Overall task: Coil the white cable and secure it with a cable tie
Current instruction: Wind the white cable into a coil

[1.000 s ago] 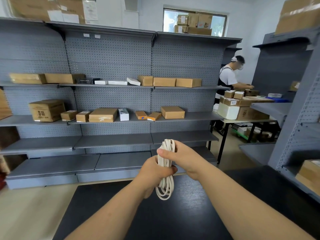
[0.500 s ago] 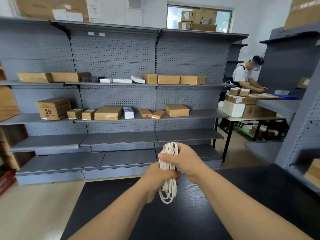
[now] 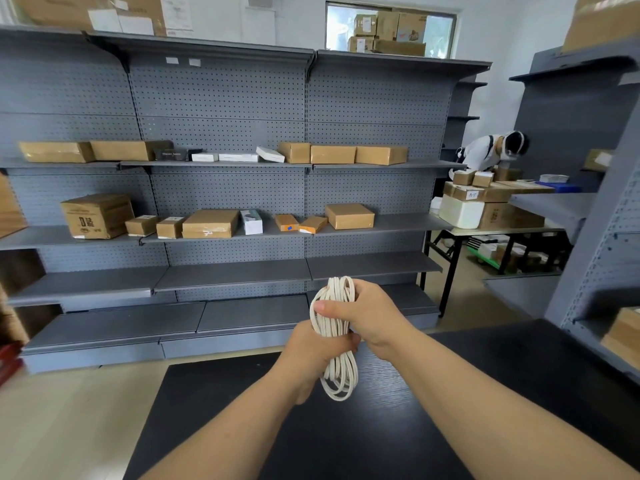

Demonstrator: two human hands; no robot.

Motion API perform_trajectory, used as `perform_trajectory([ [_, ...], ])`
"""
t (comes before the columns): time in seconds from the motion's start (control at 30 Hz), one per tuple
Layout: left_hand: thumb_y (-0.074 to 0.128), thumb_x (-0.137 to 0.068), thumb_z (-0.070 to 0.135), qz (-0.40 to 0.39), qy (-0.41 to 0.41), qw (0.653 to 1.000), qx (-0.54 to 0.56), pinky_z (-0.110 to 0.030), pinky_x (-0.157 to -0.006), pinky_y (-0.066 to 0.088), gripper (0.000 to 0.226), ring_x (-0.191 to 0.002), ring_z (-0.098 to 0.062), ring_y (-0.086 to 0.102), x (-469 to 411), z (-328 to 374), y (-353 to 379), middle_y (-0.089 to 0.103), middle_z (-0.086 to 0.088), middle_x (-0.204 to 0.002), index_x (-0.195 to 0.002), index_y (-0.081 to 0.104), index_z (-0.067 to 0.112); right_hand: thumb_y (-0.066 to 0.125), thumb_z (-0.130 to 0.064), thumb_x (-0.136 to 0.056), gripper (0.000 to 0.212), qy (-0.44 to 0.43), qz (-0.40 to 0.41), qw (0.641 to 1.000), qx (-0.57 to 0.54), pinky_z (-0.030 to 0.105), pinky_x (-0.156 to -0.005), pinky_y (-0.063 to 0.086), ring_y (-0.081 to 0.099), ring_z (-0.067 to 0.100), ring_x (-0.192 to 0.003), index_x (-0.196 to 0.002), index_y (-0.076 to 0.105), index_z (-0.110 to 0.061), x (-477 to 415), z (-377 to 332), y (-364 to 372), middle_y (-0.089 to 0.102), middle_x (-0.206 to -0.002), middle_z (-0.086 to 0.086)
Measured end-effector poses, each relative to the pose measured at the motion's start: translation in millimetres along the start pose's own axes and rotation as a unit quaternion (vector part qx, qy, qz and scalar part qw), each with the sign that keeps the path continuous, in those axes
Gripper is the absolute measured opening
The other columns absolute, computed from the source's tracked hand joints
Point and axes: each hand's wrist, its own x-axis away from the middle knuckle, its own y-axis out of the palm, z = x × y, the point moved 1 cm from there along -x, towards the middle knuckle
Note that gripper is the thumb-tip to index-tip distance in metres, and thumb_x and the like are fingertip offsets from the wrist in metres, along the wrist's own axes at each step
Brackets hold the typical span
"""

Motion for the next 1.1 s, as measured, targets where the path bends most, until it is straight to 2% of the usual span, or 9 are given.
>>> perform_trajectory([
  [0.13,0.067,-0.075,0.006,0.005,0.003,0.999,-0.034,-0.039,-0.075,0.055,0.012,-0.076,-0.023,0.067,-4.1,-2.2,-1.7,0.071,-0.012,-0.079,-0.085,0.068,0.012,0.076,-0.008,-0.072,0.017,-0.002,-0.004,1.000,-0.002,0.036,-0.071,0.052,0.065,0.017,-0.075,-0.084,0.065,-0.013,0.3,0.9,2.7,0.069,-0.078,0.004],
  [0.23,0.065,-0.076,0.010,0.021,0.013,0.996,-0.089,-0.037,-0.074,0.057,0.013,-0.080,-0.019,0.069,-7.6,-2.1,0.5,0.072,-0.007,-0.083,-0.087,0.066,0.018,0.077,-0.015,-0.072,0.029,0.012,-0.014,1.000,-0.003,0.035,-0.076,0.050,0.062,0.016,-0.081,-0.095,0.058,-0.016,-0.6,0.3,4.3,0.065,-0.081,-0.001],
  [0.37,0.061,-0.077,0.010,0.013,0.033,0.988,-0.152,-0.025,-0.062,0.051,0.014,-0.073,-0.012,0.065,-6.4,0.4,2.5,0.069,0.001,-0.075,-0.078,0.062,0.024,0.083,-0.028,-0.065,0.044,0.011,0.060,0.997,0.055,0.033,-0.075,0.048,0.060,0.016,-0.084,-0.098,0.057,-0.014,-0.9,3.0,7.2,0.062,-0.085,0.000],
  [0.43,0.062,-0.077,0.009,-0.004,0.025,0.991,-0.133,-0.025,-0.061,0.050,0.012,-0.073,-0.014,0.066,-5.8,-1.5,2.8,0.069,-0.001,-0.075,-0.078,0.063,0.021,0.082,-0.026,-0.067,0.040,0.010,0.082,0.994,0.065,0.033,-0.073,0.049,0.062,0.019,-0.083,-0.096,0.059,-0.012,-1.2,5.1,7.1,0.064,-0.086,0.004],
  [0.57,0.070,-0.068,0.014,-0.066,-0.011,0.996,-0.057,-0.037,-0.079,0.055,0.020,-0.087,-0.024,0.068,-7.4,-5.2,1.7,0.072,-0.012,-0.088,-0.087,0.068,0.014,0.078,-0.022,-0.071,0.025,0.002,0.088,0.995,0.052,0.045,-0.083,0.055,0.069,0.028,-0.085,-0.087,0.062,-0.010,-3.9,10.1,1.8,0.071,-0.083,0.013],
  [0.7,0.066,-0.079,0.003,-0.138,-0.060,0.989,0.007,-0.024,-0.061,0.051,0.012,-0.070,-0.017,0.066,-8.3,-5.1,2.7,0.066,-0.012,-0.080,-0.092,0.065,0.006,0.073,-0.014,-0.077,0.018,-0.002,0.083,0.996,0.034,0.038,-0.075,0.057,0.070,0.019,-0.072,-0.086,0.061,-0.006,-3.0,10.5,-3.4,0.067,-0.071,0.006],
  [0.77,0.062,-0.084,0.002,-0.156,-0.060,0.985,0.032,-0.026,-0.063,0.051,0.008,-0.067,-0.018,0.065,-7.5,-7.9,6.3,0.065,-0.009,-0.075,-0.091,0.064,0.005,0.073,-0.014,-0.078,0.019,-0.001,0.079,0.996,0.037,0.029,-0.064,0.058,0.069,0.013,-0.067,-0.089,0.060,-0.004,-0.9,9.5,-8.4,0.067,-0.072,0.005],
  [0.9,0.061,-0.085,0.002,-0.147,-0.050,0.986,0.065,-0.029,-0.065,0.052,0.006,-0.066,-0.020,0.065,-7.7,-16.5,21.8,0.066,-0.009,-0.070,-0.090,0.062,0.004,0.072,-0.012,-0.078,0.020,0.005,0.083,0.996,0.034,0.022,-0.051,0.052,0.068,0.009,-0.058,-0.088,0.059,-0.002,2.4,12.4,-22.5,0.066,-0.070,0.008],
  [1.1,0.058,-0.086,-0.002,-0.127,-0.036,0.990,0.056,-0.029,-0.059,0.050,0.010,-0.059,-0.018,0.062,-14.3,-24.8,59.2,0.065,-0.008,-0.064,-0.083,0.062,0.006,0.073,-0.008,-0.077,0.016,0.014,0.105,0.994,0.016,0.030,-0.061,0.055,0.066,0.023,-0.066,-0.075,0.058,-0.007,8.3,22.3,-56.4,0.063,-0.061,0.006],
])
